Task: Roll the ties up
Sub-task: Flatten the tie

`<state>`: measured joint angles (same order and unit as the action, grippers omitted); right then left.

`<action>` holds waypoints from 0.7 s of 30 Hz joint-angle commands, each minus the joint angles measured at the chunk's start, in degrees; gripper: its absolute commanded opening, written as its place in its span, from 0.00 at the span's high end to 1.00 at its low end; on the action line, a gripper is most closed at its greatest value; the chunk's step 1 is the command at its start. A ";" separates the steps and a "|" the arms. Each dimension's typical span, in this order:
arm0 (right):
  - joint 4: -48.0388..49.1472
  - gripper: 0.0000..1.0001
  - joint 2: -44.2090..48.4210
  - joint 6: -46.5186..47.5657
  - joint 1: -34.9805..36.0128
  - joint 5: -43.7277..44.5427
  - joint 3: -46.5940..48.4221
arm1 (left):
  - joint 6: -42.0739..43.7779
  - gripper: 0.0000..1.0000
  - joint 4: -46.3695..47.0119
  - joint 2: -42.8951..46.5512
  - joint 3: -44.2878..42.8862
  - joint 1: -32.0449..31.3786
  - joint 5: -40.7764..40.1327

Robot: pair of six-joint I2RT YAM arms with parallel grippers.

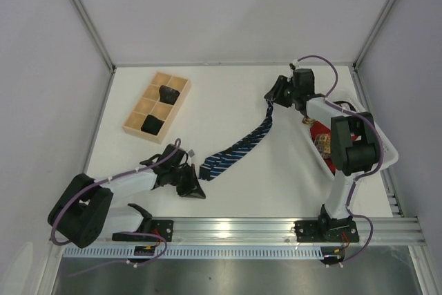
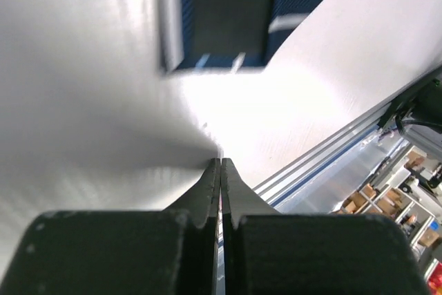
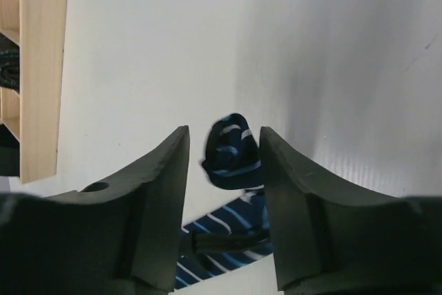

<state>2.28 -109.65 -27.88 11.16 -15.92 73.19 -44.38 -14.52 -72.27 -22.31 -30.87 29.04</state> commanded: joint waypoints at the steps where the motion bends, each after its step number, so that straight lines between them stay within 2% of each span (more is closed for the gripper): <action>1: -2.01 0.49 1.97 -1.57 1.67 -3.15 -0.68 | 1.75 1.00 -4.63 3.88 0.69 1.60 -3.02; 2: -4.98 0.39 2.50 -0.43 1.67 -2.98 -0.59 | 2.01 1.00 -5.07 5.11 0.34 1.78 -3.28; 6: -11.59 0.26 6.89 3.87 2.20 2.02 0.55 | 3.77 1.00 -7.18 7.05 -2.82 1.78 -1.97; 10: -18.35 0.25 10.06 8.18 3.34 6.33 3.80 | 5.00 0.99 -6.05 7.15 -7.74 1.78 -0.92; 13: -21.17 0.25 12.52 11.00 5.53 10.90 4.86 | 4.57 0.91 -2.28 3.90 -10.81 1.78 0.66; 15: -23.46 0.27 13.49 11.70 6.76 12.31 5.74 | 3.43 0.91 0.89 0.74 -12.49 1.78 1.55; 18: -25.22 0.41 14.28 11.71 9.31 15.39 6.00 | 1.85 0.93 4.50 -6.81 -15.83 1.43 3.22; 21: -25.05 0.60 14.20 11.62 11.51 15.14 4.86 | 1.23 0.96 6.87 -13.85 -19.26 0.29 3.66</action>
<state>-20.03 -96.55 -17.54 20.97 -3.29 77.54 -42.02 -12.03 -82.32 -38.48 -29.82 30.52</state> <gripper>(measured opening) 0.449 0.049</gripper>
